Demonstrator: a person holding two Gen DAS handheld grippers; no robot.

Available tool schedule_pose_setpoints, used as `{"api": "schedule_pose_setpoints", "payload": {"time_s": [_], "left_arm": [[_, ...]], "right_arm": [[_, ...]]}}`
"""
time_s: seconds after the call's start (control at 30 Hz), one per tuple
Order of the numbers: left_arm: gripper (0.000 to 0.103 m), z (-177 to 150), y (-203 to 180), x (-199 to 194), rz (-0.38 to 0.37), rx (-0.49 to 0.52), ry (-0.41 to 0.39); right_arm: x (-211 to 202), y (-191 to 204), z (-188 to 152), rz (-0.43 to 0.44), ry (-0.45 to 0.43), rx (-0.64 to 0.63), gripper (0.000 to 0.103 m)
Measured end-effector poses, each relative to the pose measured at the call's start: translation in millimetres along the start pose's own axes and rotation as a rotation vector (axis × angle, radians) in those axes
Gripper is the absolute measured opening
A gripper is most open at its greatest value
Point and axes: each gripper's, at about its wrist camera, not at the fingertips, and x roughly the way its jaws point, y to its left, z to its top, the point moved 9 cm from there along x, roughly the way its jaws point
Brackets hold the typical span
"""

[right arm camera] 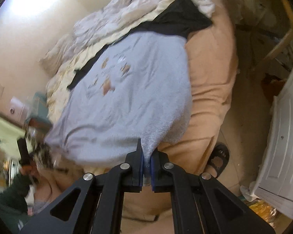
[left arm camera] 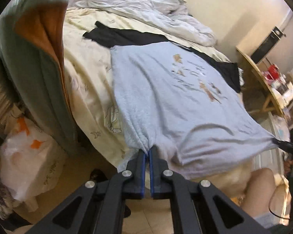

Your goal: Fold clothes

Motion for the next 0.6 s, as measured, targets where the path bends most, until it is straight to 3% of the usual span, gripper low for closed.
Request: {"api": "schedule_pose_setpoints", "payload": {"time_s": [0.07,0.17,0.27,0.37,0.43,0.47,0.6], "left_arm": [[0.002,7,-4,-14,0.001,0.041,-0.003],[0.002,12,0,-27,-0.039,0.007,-0.003],[0.002,28,5,-44,-0.102,-0.046,-0.041],[0.002,38,6,-54,-0.211,-0.066,-0.045],[0.002,34,18,-40,-0.181,-0.074,0.037],[0.002,23,27,-23,-0.133,-0.088,0.135],[0.002,-20,52,38,0.025,-0.065,0.411]], "right_arm": [[0,0,-4,0.002,0.026,-0.004,0.004],[-15,3,0,0.007,-0.007,-0.003,0.004],[-30,5,5,0.013,-0.041,-0.003,0.004],[-46,7,10,0.020,-0.073,-0.001,0.004],[-49,5,14,0.029,-0.075,0.014,0.004],[-44,-1,12,0.007,-0.053,0.025,0.004],[3,-33,-11,-0.088,0.130,0.047,0.004]]}}
